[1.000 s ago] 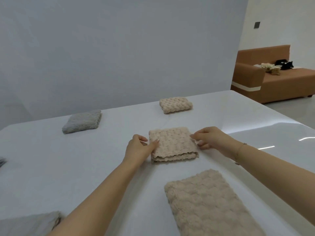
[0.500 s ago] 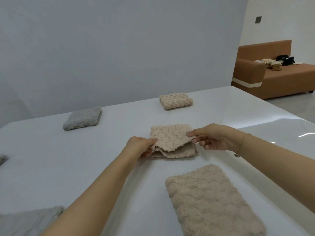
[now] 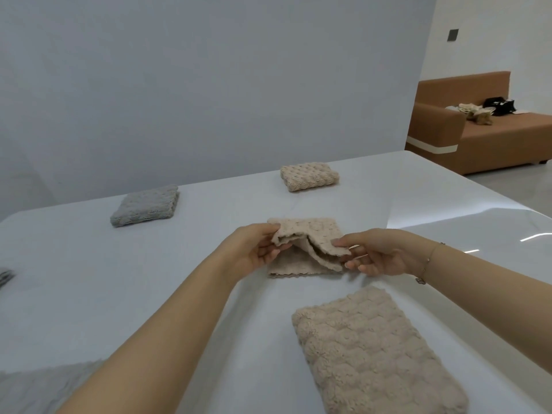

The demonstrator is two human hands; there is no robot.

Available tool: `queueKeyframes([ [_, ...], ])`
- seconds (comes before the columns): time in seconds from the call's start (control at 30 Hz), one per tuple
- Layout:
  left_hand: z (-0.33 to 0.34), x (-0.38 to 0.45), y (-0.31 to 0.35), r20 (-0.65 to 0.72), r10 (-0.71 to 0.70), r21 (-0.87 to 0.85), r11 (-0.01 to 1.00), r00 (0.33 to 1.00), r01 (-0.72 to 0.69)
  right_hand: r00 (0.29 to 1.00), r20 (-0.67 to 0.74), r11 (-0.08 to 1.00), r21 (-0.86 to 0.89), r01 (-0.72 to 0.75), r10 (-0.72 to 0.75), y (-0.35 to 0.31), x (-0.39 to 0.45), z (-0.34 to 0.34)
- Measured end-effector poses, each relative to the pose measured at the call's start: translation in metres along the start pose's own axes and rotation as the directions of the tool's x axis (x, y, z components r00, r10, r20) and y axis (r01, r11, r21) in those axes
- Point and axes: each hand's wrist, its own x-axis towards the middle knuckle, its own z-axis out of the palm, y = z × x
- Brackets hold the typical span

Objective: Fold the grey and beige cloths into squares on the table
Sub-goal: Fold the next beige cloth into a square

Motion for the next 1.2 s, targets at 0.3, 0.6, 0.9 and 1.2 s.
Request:
queueKeyframes([
  [0.3,0.013,0.008,0.024,0.089,-0.016,-0.026,0.999,0.996,0.019,0.986,0.169,0.957,0.284,-0.061,0.012,-0.002,0.000,-0.003],
  [0.6,0.011,0.012,0.025,0.190,-0.085,-0.339,0.929,0.978,0.146,0.992,0.118,0.967,0.248,-0.066,0.037,-0.005,0.002,0.009],
  [0.9,0.012,0.010,0.031,0.292,-0.106,-0.532,0.808,0.950,0.254,0.986,0.165,0.843,0.534,-0.065,-0.028,-0.008,0.004,0.017],
  [1.2,-0.011,0.010,0.000,0.052,-0.062,-0.100,0.993,0.997,0.067,0.987,-0.102,0.962,0.228,0.148,-0.128,-0.007,0.009,0.005],
])
